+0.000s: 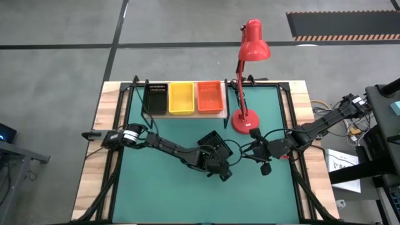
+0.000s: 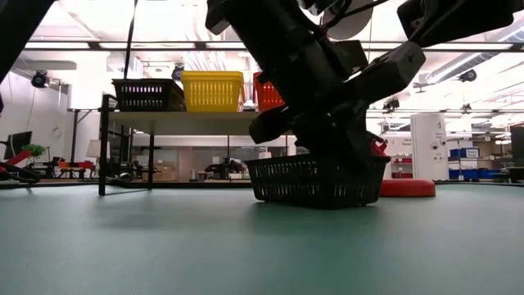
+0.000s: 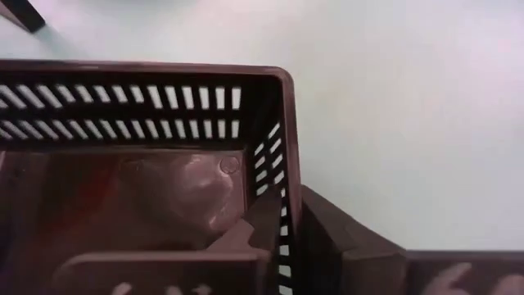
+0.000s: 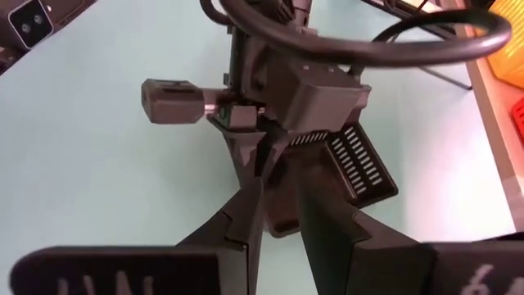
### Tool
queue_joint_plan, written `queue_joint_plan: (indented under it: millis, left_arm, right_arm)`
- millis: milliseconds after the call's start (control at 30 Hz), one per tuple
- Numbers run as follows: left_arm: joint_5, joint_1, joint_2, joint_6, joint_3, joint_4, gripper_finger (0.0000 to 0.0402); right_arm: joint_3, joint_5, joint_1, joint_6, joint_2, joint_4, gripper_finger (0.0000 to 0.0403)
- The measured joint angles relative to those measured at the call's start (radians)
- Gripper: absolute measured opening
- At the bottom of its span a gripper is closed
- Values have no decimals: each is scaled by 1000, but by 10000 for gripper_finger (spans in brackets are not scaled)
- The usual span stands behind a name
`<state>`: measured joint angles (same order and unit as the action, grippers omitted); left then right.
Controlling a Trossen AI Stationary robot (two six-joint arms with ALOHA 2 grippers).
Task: Stack baskets on shelf by color
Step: Stack the black bin on top of the black bins on the shelf
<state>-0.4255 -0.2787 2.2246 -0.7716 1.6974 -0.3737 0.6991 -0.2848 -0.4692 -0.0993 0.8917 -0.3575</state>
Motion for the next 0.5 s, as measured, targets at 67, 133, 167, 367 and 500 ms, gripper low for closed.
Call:
queue_joint_plan:
  millis: [67,133,167,367,500]
  left_arm:
    - [-1,0,0,3,0,-1,7]
    - [-2,-1,0,16,0,-1,8]
    - [-1,-3,-2,28,0,-5,8]
    - [10,-19,-66,188,10,-71,7]
    - [29,-34,-154,331,3,-163,7]
  right_arm:
    - [0,0,0,10,0,-10,68]
    - [0,0,0,21,0,-17,68]
    - [0,0,0,21,0,-21,68]
    - [-2,0,0,33,0,-37,68]
    - [-2,1,0,47,0,-56,68]
